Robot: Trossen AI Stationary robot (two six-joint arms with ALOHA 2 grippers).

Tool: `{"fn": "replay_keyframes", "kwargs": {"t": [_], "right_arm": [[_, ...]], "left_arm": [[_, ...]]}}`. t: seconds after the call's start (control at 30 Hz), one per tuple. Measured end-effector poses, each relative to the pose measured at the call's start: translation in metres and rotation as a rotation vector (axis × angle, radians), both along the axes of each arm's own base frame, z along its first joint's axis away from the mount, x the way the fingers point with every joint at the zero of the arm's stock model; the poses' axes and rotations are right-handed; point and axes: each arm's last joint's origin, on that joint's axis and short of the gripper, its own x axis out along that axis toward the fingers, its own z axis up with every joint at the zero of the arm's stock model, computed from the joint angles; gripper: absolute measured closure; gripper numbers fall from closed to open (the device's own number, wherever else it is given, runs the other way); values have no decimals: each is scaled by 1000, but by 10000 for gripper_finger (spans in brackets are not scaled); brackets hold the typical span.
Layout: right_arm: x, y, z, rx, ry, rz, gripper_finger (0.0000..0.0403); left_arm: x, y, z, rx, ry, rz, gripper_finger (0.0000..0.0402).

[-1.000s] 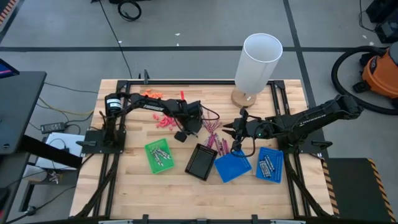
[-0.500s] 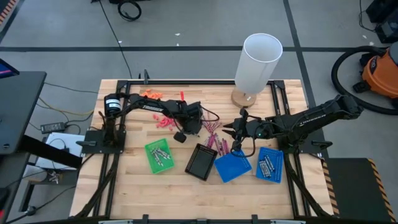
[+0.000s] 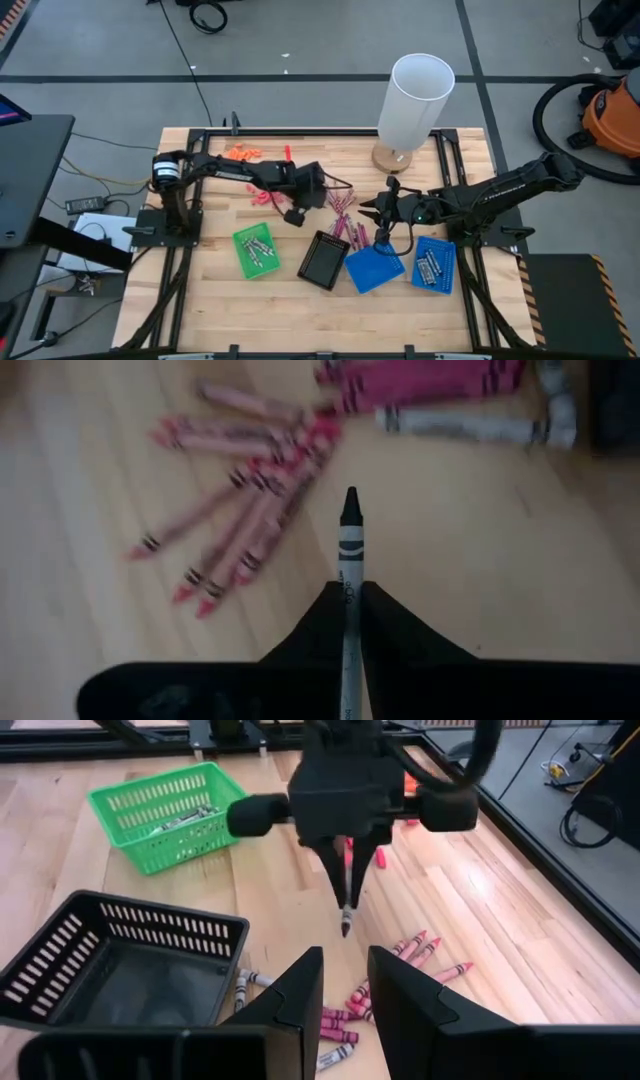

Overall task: Sort crayons
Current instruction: Put the black crayon into the right blue bin

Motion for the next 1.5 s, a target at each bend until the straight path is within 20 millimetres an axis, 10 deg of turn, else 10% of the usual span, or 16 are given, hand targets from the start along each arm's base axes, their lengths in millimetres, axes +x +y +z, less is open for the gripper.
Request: {"fn": "replay_keyframes", "kwargs": {"t": [1.0,1.5], "right_arm": [[-1,22,31,-290,-234,-100,270],[-7,38,52,-481,-326,-161,270]], "left_arm": [[37,-35,85,-145,-814,40,385],[38,-37,93,-197,-889,1,385]]}}
